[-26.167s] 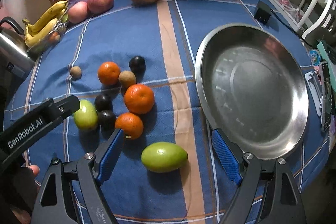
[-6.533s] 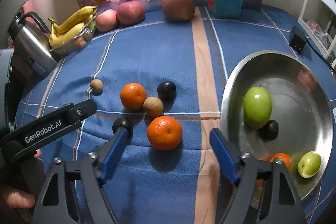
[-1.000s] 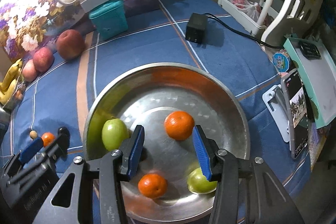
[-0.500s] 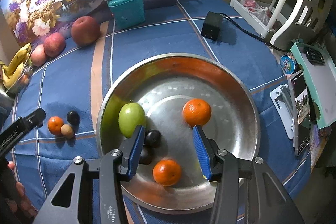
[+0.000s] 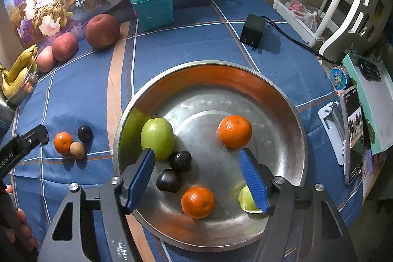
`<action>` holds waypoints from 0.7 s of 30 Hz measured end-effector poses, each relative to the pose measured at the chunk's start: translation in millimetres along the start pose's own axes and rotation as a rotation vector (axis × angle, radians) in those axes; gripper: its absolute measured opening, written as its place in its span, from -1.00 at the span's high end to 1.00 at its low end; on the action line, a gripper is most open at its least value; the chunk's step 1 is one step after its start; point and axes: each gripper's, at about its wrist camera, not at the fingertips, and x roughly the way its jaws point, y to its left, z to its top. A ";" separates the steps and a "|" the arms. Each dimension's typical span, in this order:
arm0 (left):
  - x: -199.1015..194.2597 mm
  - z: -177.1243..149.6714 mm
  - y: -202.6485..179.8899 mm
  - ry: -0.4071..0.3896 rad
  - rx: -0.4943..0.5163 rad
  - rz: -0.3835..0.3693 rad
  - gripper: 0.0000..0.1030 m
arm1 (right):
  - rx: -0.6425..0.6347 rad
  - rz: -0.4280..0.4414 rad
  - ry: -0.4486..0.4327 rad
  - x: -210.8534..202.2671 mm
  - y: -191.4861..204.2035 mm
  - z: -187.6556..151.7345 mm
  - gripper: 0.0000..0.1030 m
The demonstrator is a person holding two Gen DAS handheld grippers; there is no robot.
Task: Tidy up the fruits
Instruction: 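Move the left tool to a brown kiwi while the right tool approaches a black plum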
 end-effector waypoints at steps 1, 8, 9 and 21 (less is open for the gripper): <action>0.2 -0.4 -0.4 0.001 0.004 0.002 -1.00 | 0.000 0.000 0.001 0.3 -0.4 0.2 -0.42; 0.1 -2.2 -2.4 -0.008 0.018 0.021 -1.00 | 0.008 -0.001 0.002 0.6 -2.3 0.3 -0.43; 0.2 -2.2 -2.0 -0.009 0.019 0.022 -1.00 | 0.007 -0.001 0.002 0.5 -2.4 0.4 -0.45; 2.5 -3.2 -4.2 0.006 0.045 0.019 -1.00 | 0.002 -0.011 -0.037 -1.6 -2.1 -0.2 -0.75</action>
